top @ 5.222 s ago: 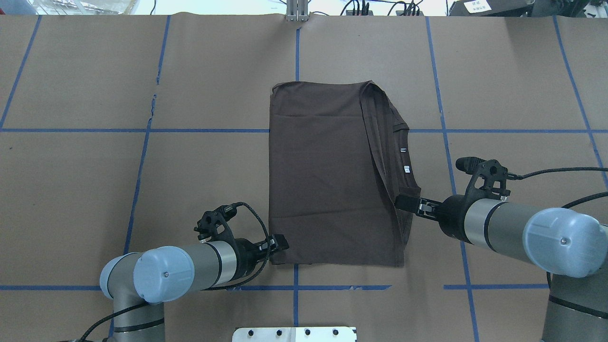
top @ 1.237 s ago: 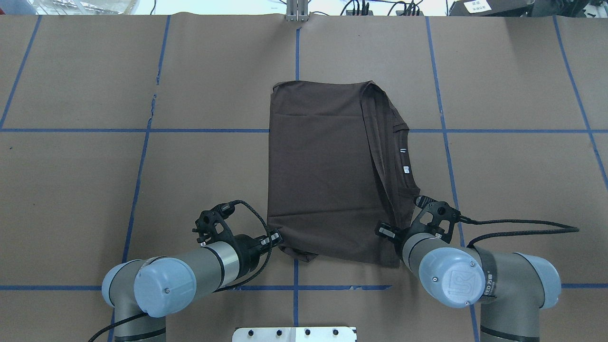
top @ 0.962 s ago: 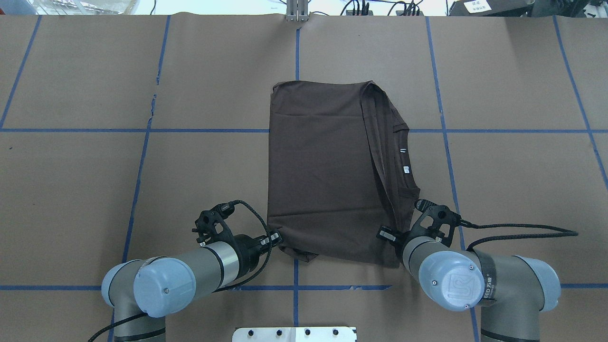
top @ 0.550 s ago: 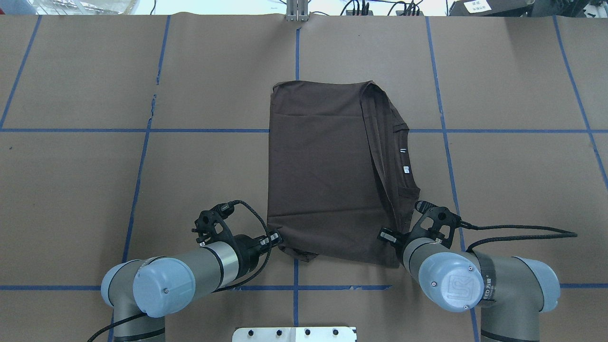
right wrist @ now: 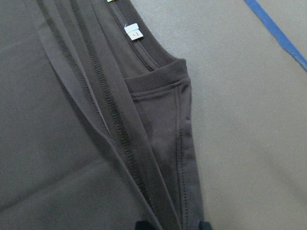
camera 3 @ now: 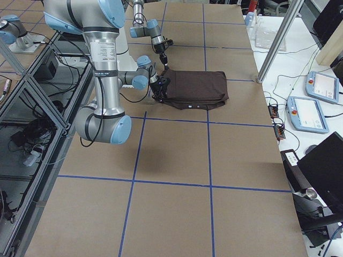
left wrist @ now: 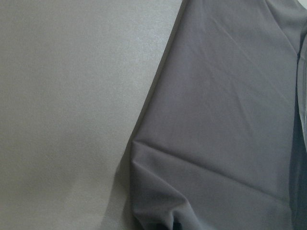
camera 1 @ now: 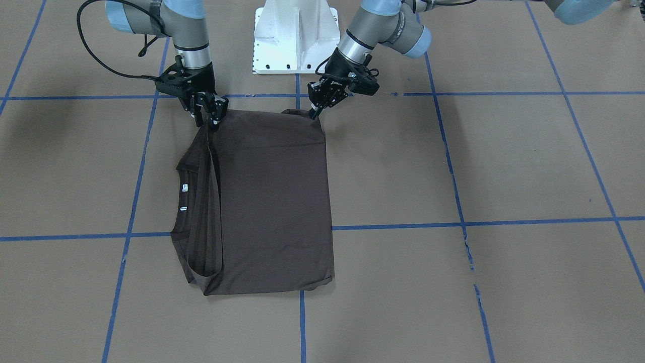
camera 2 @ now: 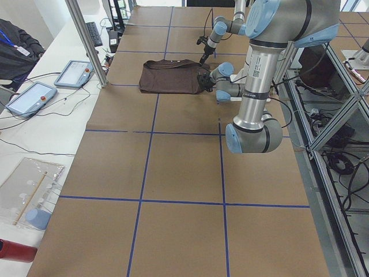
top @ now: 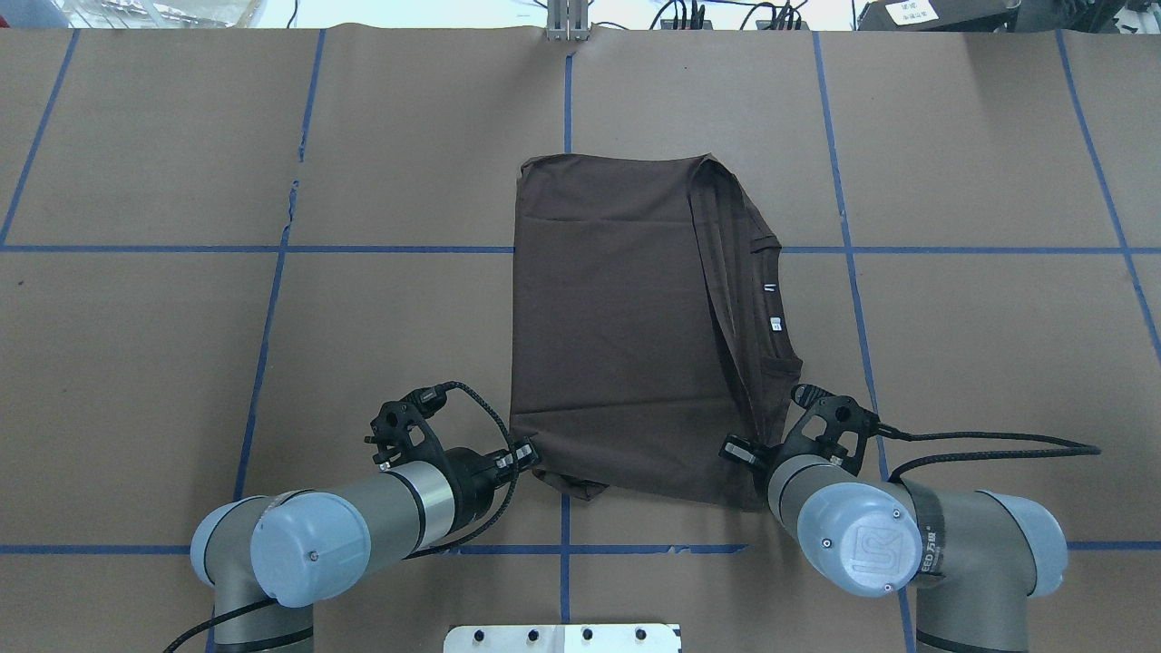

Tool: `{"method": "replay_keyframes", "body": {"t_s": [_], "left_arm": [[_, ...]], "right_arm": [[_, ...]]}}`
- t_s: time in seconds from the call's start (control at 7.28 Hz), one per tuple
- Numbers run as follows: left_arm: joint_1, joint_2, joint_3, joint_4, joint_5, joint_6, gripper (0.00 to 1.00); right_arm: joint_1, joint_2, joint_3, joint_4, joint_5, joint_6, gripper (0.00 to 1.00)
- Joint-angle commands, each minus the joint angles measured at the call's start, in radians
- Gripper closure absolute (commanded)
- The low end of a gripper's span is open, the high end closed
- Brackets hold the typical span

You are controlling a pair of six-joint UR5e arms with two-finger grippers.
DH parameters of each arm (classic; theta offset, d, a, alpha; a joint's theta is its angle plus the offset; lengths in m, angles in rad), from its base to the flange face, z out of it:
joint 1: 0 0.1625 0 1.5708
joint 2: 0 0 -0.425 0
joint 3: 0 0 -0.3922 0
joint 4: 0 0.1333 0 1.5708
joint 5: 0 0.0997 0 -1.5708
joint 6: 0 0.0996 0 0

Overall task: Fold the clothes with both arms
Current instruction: 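Grasp the shirt edges nearest the robot with both grippers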

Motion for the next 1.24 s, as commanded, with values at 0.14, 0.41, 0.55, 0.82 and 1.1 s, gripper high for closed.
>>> {"method": "replay_keyframes", "body": {"t_s": [0.14,0.41,0.55,0.82,1.1], "left_arm": [[0.0,0.001,-0.003,0.001,-0.001,0.0,1.0],[0.0,-0.001,-0.005,0.001,-0.001,0.0,1.0],[0.0,-0.001,-0.003,0.001,-0.003,0.002,1.0],[0.0,-0.002,-0.003,0.001,-0.007,0.004,1.0],[0.0,-0.002,-0.003,0.001,-0.009,0.016,1.0]], "right_arm": [[0.0,0.009,0.005,0.001,0.0,0.024,1.0],[0.001,0.006,0.008,0.001,-0.005,0.024,1.0],[-0.002,-0.009,0.008,-0.005,-0.008,0.01,0.27],[-0.005,0.0,0.02,-0.097,-0.017,-0.066,0.0],[-0.011,0.003,0.027,-0.099,-0.021,-0.064,0.0]]}}
